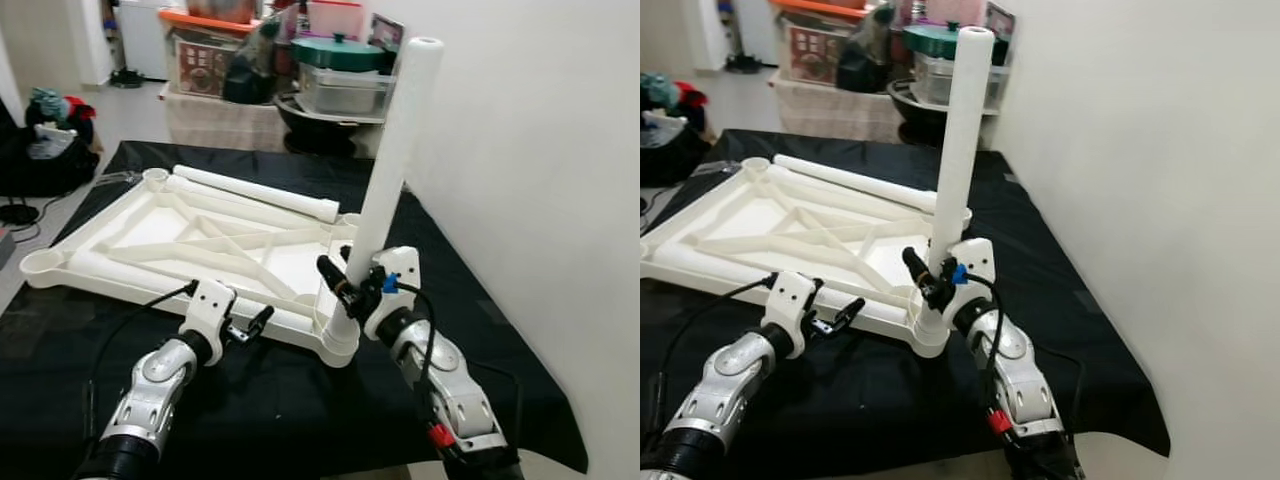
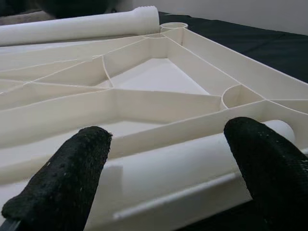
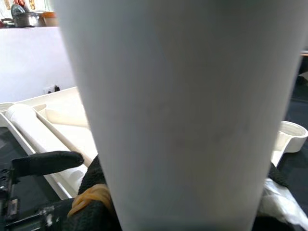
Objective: Building children table
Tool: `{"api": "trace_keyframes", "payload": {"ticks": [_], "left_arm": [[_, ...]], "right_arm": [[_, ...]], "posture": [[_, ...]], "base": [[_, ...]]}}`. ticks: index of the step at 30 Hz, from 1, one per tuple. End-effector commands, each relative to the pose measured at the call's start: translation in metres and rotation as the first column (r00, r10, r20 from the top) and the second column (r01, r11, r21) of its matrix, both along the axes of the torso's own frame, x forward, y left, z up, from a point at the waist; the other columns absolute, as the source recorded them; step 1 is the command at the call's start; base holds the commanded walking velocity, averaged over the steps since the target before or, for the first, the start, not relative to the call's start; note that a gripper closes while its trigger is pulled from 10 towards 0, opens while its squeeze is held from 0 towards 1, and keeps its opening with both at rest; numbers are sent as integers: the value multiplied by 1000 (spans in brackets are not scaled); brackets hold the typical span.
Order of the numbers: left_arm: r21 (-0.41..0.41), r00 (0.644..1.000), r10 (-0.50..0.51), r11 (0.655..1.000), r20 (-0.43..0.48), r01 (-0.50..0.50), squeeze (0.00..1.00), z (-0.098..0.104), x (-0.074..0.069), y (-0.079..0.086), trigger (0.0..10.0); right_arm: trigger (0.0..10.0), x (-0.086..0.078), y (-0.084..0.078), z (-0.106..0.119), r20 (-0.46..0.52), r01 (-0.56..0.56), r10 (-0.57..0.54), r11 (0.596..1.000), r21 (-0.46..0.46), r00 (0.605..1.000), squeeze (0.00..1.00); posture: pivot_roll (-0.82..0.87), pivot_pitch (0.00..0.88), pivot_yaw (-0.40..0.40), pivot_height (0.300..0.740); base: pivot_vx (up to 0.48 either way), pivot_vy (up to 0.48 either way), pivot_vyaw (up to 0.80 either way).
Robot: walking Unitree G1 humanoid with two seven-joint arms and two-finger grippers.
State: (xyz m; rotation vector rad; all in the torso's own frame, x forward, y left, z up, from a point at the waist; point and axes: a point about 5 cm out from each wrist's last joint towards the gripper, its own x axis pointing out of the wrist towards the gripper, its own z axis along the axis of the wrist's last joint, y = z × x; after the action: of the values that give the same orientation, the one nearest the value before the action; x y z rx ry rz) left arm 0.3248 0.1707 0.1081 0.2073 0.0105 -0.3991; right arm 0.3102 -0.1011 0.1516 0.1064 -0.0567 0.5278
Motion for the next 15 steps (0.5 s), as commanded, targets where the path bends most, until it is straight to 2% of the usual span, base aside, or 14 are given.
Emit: {"api": "trace_keyframes", "payload": {"ticks": [1,7,9,10,11,12,14,15], "left_arm": [[7,1000,-6,1000,-11,6,0,-1,0,2,10000],[32,1000,-5,999,-17,6,0,-1,-1,9,10000],[98,999,11,995,-52,-6,0,-4,-1,23,10000],[98,999,11,995,-52,-6,0,-4,-1,23,10000],[143,995,40,989,-90,-27,0,-9,-2,33,10000],[143,995,40,989,-90,-27,0,-9,-2,33,10000],[196,984,102,978,-148,-72,0,-15,-2,48,10000],[196,984,102,978,-148,-72,0,-15,-2,48,10000]], "right_arm": [[10000,-19,-27,-79,-384,95,-104,995,-43,918,0],[10000,-19,-26,-79,-399,81,-83,996,-21,913,0],[10000,-19,-27,-78,-391,80,-83,997,-24,917,0],[10000,-19,-27,-78,-391,80,-83,997,-24,917,0],[10000,-19,-28,-78,-387,84,-88,996,-28,918,0],[10000,-19,-28,-78,-387,84,-88,996,-28,918,0],[10000,-19,-29,-79,-388,89,-97,995,-37,917,0],[10000,-19,-29,-79,-388,89,-97,995,-37,917,0]], "posture": [[47,0,-111,740],[49,0,-111,740],[51,0,-110,740],[51,0,-110,740],[51,0,-110,740],[51,0,-110,740],[53,0,-112,740],[53,0,-112,740]], "base": [[0,0,-800],[0,0,-800],[0,0,-800],[0,0,-800],[0,0,0],[0,0,0],[0,0,0],[0,0,0]]}}
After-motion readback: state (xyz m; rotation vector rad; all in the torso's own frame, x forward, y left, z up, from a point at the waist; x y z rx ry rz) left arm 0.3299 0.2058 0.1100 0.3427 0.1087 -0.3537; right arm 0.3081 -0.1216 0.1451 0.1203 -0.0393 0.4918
